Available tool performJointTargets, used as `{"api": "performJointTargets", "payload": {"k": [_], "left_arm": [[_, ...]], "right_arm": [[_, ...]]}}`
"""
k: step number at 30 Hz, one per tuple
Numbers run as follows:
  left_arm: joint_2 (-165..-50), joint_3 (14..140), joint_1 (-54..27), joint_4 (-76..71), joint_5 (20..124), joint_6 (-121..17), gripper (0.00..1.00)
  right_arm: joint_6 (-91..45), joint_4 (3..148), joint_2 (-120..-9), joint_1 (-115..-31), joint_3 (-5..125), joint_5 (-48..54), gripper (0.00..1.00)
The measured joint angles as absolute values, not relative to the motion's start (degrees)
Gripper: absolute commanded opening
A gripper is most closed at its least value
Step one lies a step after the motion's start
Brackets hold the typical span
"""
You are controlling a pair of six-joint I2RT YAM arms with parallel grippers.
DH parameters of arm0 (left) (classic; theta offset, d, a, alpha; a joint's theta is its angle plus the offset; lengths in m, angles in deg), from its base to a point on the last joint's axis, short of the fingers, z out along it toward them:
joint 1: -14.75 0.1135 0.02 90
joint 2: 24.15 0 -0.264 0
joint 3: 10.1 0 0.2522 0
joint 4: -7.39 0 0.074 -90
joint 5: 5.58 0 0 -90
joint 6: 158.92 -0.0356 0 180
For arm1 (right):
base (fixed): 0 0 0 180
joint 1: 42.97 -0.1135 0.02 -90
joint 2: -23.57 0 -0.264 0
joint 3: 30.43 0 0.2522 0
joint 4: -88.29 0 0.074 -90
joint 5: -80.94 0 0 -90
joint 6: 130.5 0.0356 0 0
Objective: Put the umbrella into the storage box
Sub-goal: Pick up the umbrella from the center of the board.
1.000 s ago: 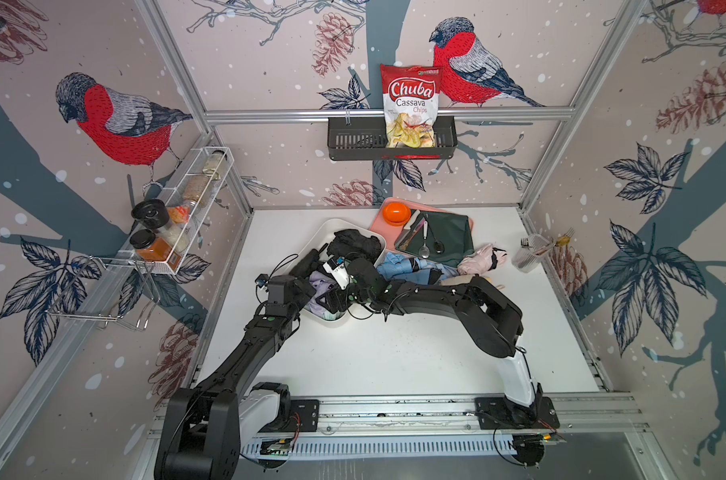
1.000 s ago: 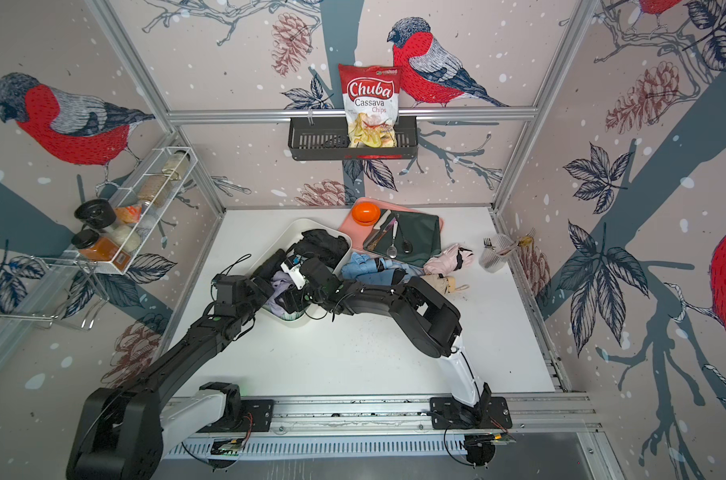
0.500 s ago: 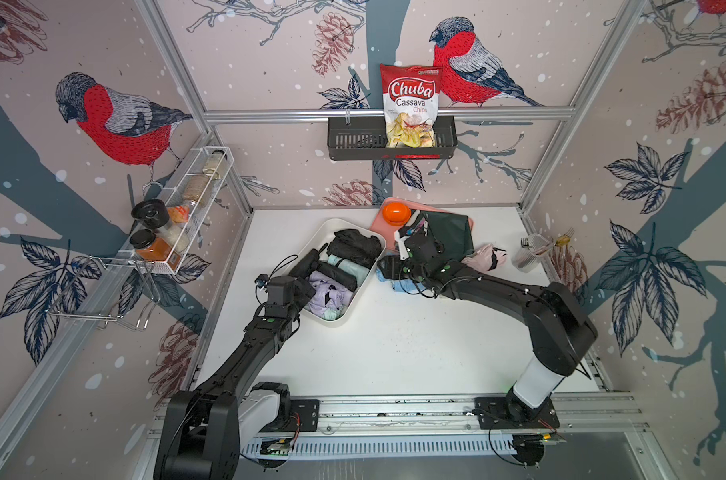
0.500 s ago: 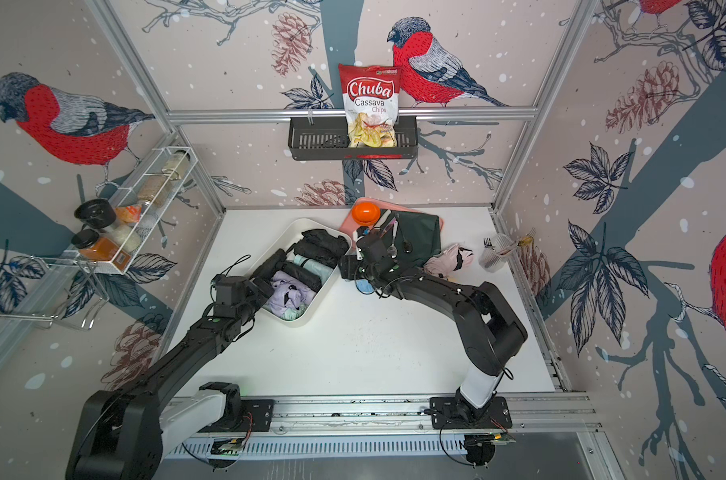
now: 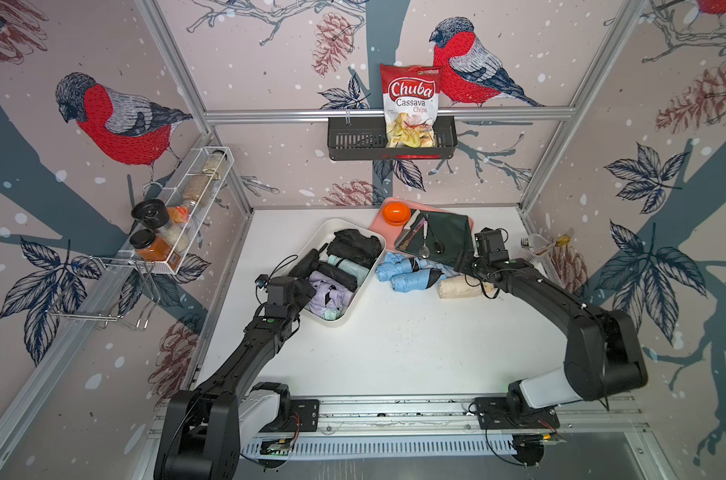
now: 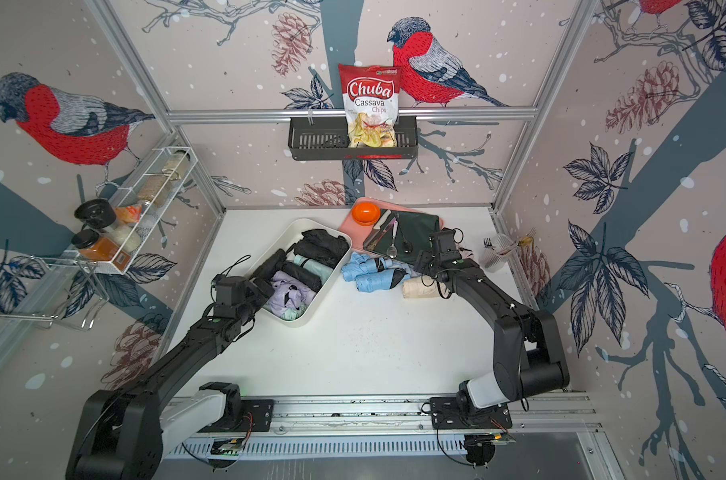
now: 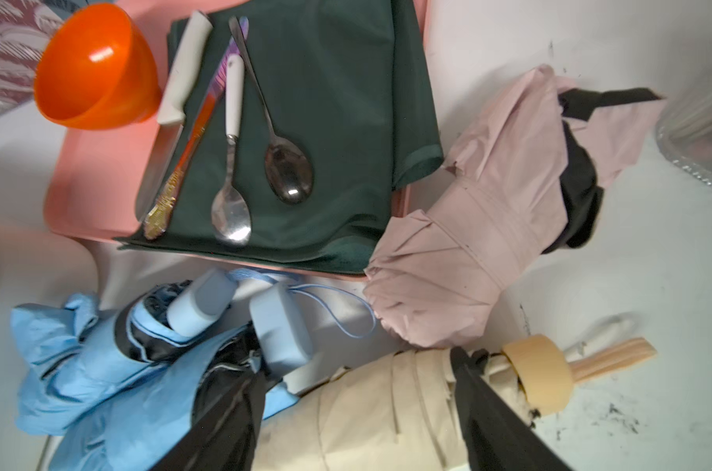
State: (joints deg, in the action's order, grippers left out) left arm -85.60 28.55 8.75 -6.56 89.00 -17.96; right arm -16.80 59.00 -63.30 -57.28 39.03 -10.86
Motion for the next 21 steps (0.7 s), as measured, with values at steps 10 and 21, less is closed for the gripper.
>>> {"api": "performJointTargets", "payload": {"k": [10, 21], "left_arm": [[-85.75, 28.79, 8.75, -6.69, 88.94, -18.16, 0.99], [-86.89, 29.31, 8.75, -6.64, 88.72, -18.23, 0.99]], "right_arm": [[-24.12, 59.57, -73.82, -53.71, 44.21, -1.27, 0.75], [-23.55, 62.08, -72.16, -52.21, 39.12, 0.79, 0.81]]}}
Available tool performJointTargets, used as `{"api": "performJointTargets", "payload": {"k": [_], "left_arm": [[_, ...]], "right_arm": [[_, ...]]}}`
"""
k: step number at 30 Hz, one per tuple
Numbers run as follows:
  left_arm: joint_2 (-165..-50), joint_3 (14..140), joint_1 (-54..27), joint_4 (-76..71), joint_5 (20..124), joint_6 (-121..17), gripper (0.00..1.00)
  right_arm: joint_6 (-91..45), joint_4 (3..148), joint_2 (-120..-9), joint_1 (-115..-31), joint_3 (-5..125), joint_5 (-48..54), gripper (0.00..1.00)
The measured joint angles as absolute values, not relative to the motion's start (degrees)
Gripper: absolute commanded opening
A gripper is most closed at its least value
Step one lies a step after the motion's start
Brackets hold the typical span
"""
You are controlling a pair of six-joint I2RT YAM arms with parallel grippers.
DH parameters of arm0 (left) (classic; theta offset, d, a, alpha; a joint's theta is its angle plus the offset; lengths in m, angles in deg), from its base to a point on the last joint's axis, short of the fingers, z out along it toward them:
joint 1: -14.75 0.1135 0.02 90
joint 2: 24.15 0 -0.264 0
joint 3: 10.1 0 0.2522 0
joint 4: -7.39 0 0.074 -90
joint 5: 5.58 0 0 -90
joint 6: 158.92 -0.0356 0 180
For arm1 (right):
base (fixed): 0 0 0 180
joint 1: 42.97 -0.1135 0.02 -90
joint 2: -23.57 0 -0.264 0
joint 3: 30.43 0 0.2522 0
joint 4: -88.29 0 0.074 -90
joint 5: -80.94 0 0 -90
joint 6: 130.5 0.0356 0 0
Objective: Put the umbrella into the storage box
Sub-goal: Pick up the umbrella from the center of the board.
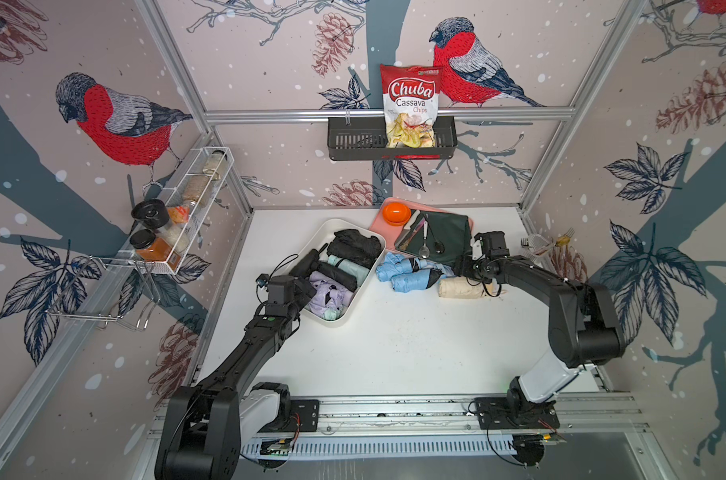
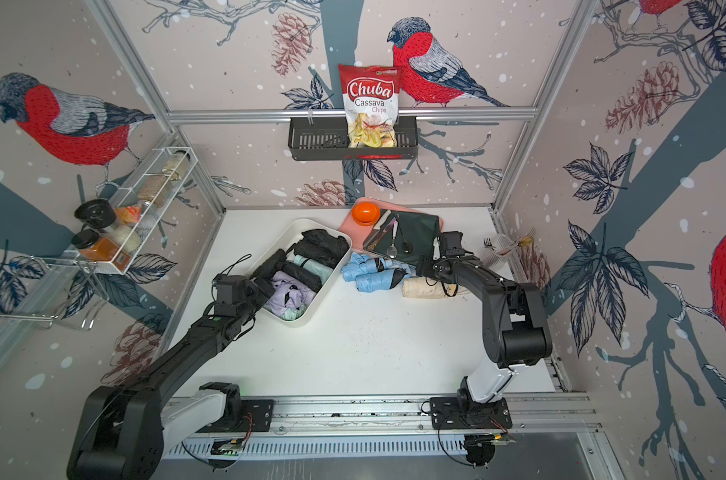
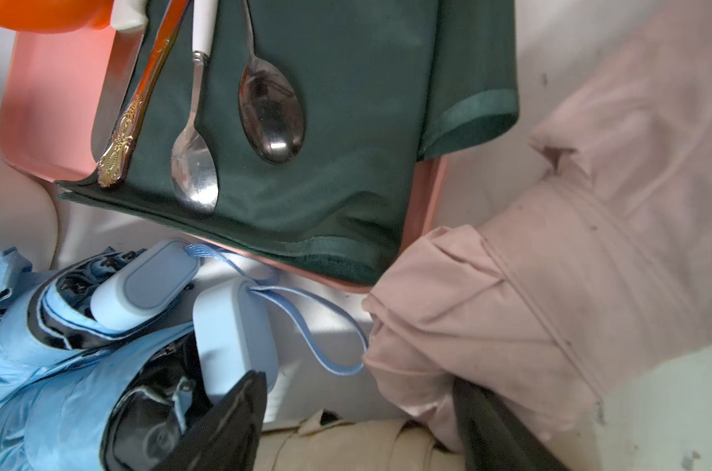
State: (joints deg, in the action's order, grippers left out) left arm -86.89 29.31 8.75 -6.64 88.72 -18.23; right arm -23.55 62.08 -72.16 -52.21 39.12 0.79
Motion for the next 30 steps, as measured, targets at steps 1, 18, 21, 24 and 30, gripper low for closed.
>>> {"api": "performJointTargets", "payload": {"k": [1, 18, 21, 24, 30], "left_arm": [[-87.02, 29.4, 8.75, -6.69, 88.7, -18.27, 0.99], [-87.52, 30.39, 8.75, -8.02, 88.57, -18.66, 0.99], [-87.48, 30.39, 8.75, -8.09, 88.54, -18.84, 0.99], [-87.46, 30.47, 8.75, -8.2, 88.52, -18.93, 0.99], [-87.46, 30.58, 8.75, -8.39, 88.48, -19.01, 0.99]], "right_arm": [[-23.24, 62.06, -71.59, -52.25, 38.53, 0.77, 0.81], [-19.55, 56.33, -61.4, -55.81, 29.92, 4.31, 0.85], [-19.38, 53.23, -59.59, -57.25, 29.77, 4.72, 0.85], [-19.38, 49.6, -58.17, -58.3, 30.46, 4.96, 0.86], [-19.57, 45.86, -57.8, -60.25, 31.16, 5.07, 0.85]]}}
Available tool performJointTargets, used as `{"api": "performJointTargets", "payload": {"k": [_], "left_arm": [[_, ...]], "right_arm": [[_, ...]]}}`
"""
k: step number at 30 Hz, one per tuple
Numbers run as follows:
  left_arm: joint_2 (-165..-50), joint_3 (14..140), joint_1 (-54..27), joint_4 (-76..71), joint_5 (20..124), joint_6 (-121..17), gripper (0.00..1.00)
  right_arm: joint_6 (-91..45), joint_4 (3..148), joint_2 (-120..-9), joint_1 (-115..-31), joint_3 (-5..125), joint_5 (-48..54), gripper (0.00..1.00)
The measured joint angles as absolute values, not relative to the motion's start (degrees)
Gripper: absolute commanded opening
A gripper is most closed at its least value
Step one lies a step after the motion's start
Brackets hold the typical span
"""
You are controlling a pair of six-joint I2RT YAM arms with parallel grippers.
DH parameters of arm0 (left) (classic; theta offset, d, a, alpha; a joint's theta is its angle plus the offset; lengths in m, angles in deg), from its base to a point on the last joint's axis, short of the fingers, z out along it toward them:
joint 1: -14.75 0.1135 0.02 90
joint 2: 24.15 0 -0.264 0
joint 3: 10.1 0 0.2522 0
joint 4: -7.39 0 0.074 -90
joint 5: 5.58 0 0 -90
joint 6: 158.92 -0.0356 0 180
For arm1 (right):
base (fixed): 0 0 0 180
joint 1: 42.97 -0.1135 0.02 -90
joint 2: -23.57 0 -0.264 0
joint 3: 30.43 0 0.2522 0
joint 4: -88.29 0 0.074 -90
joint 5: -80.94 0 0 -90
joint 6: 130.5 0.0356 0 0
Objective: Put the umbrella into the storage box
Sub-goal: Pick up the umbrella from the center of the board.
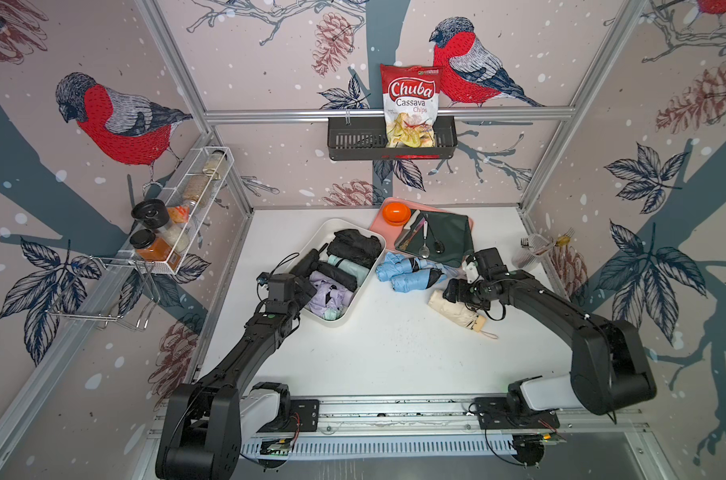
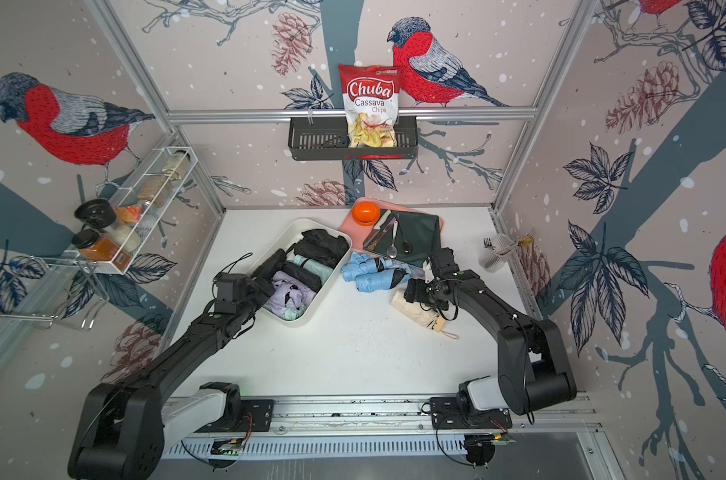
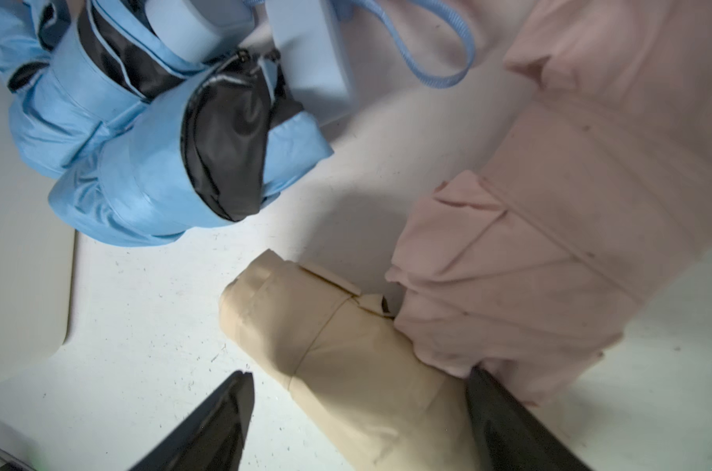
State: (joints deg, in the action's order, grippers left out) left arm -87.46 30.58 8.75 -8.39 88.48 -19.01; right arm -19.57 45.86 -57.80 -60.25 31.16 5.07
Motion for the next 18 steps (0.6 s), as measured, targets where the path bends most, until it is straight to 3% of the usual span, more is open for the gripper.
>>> {"api": "performJointTargets", "payload": {"k": [10, 18], "left_arm": [[-87.67, 30.6, 8.75, -8.37, 88.35, -19.3, 0.99], [-87.52, 30.6, 8.75, -8.41, 88.3, -19.36, 0.99]], "right_arm": [[-19.53, 42.28, -58.95, -67.16, 31.64, 4.81, 0.82], [-19.57, 42.72, -62.25, -67.66, 31.56, 4.46, 0.8]]}}
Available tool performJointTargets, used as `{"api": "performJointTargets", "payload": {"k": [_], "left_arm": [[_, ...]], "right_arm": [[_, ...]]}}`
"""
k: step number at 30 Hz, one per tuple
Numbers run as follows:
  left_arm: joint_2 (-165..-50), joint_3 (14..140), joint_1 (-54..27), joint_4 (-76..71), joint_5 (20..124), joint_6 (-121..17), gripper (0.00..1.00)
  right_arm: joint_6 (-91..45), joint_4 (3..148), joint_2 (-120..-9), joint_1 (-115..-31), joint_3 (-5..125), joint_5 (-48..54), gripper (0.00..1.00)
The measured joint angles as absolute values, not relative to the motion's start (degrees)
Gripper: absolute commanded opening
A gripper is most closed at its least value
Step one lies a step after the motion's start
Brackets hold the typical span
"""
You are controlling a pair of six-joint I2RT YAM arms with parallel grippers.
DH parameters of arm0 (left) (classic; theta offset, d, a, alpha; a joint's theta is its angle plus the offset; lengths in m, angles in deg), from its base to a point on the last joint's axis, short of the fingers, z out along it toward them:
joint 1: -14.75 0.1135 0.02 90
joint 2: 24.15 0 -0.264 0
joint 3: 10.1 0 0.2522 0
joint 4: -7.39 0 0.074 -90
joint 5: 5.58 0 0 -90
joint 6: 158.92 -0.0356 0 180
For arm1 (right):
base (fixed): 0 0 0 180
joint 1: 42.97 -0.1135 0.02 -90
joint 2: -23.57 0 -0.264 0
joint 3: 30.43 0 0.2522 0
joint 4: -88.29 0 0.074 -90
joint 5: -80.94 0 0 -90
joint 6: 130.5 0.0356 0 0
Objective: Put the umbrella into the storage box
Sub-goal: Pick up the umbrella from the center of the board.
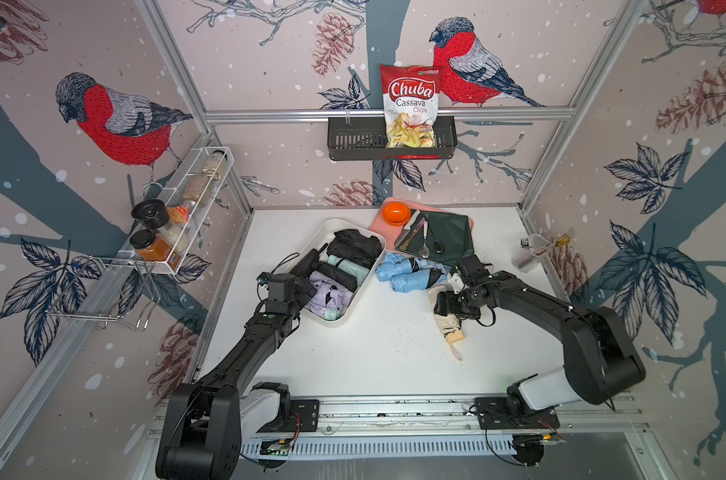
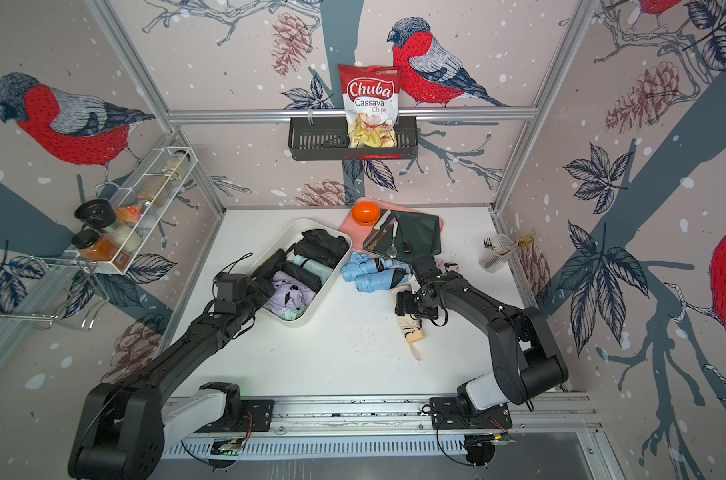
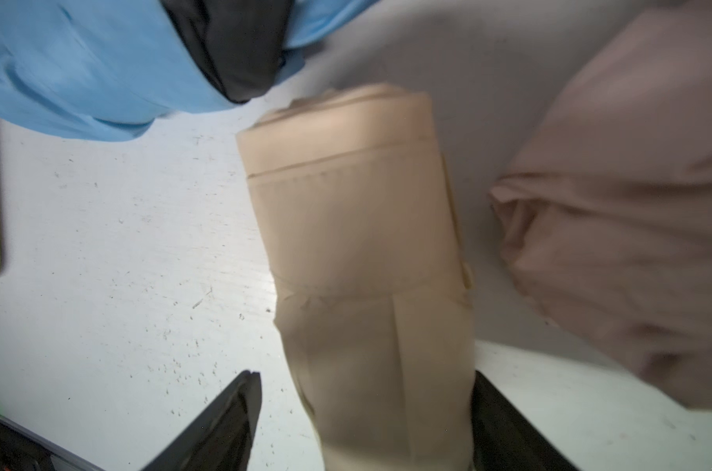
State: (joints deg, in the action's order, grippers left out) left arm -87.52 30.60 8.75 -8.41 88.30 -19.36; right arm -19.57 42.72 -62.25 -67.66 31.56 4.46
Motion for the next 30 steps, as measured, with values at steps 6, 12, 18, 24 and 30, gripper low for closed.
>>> {"api": "performJointTargets", "payload": {"k": [6, 12, 18, 24, 30], "left_arm": [[-87.48, 30.6, 8.75, -8.46, 88.28, -19.38, 0.99], [-87.37, 30.52, 8.75, -8.44, 88.24, -19.38, 0.99], [-87.26, 30.34, 8.75, -8.35, 88.15, -19.36, 0.99], [-87.24, 30.3, 8.75, -8.24, 88.13, -19.36, 0.99], [-87.19, 30.3, 8.75, -8.24, 88.09, -19.36, 0.99]], "right_arm": [[-19.83, 44.97, -64.66, -67.33, 31.58, 3.22, 0.65], [-20.05, 46.34, -64.53, -67.31, 31.58, 2.01, 0.51], [-21.01, 46.58, -63.63, -69.52, 31.82, -1.22, 0.39], [-21.01, 43.13, -62.52, -73.97, 34.44, -6.27, 0.33], [-21.17, 38.93, -59.19, -77.93, 40.67, -8.52, 0.31]]}}
